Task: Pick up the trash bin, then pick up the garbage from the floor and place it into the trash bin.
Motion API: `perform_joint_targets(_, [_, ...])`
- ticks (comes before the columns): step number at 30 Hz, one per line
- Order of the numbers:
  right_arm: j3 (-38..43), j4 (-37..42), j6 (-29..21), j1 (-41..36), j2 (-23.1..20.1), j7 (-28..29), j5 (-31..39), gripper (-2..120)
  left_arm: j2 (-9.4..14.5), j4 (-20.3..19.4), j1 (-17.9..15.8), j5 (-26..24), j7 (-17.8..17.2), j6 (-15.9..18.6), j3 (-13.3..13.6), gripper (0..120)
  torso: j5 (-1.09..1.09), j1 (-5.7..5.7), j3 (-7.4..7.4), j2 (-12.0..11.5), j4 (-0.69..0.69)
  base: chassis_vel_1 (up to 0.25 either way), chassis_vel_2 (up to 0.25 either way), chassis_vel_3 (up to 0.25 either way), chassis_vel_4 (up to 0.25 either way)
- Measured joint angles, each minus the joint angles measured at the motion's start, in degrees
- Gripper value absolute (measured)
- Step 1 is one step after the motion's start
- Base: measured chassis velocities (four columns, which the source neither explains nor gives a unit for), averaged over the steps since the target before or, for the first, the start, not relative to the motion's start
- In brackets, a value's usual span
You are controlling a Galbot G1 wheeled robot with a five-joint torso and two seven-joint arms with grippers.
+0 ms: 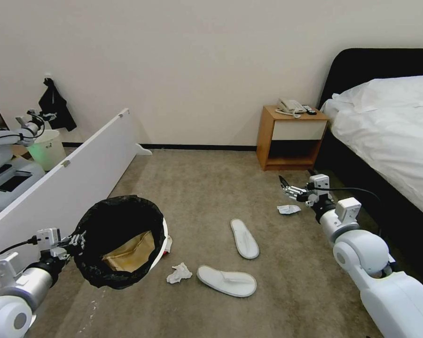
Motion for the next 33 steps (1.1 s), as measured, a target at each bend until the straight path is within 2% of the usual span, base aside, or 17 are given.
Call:
perform_joint_targets(7, [1.4,-0.3,1.7,-2.8,1.1,-1.9,-3.4,100,-0.1,-3.6,0.2,-1.3,-1.0,0.0,-1.0,4,0.01,0.00,0.00,0.0,-0.01,0.000,0.000,0.000,0.000])
perform_joint_targets(13, [0.7,-0.8,2.9,-2.8,2.3,-2.0,-5.1,100,0.1,-4.7,0.3,-2.3,-1.4,0.4,-1.7,4,0.01,0.00,0.00,0.0,-0.01,0.000,0.000,0.000,0.000])
perform_joint_targets(22, [-0.3,-1.0,3.2,-1.5,2.9,-2.2,-4.8,100,0.4,-4.9,0.3,-3.0,-1.5,0.8,-2.7,4,0.00,0.00,0.00,0.0,0.00,0.000,0.000,0.000,0.000])
perform_joint_targets(33, [0.2,-1.1,3.8,-2.1,2.6,-3.1,-4.6,100,0.0,-4.9,0.3,-3.1,-1.7,0.8,-2.2,4,0.00,0.00,-0.01,0.0,-0.02,0.000,0.000,0.000,0.000])
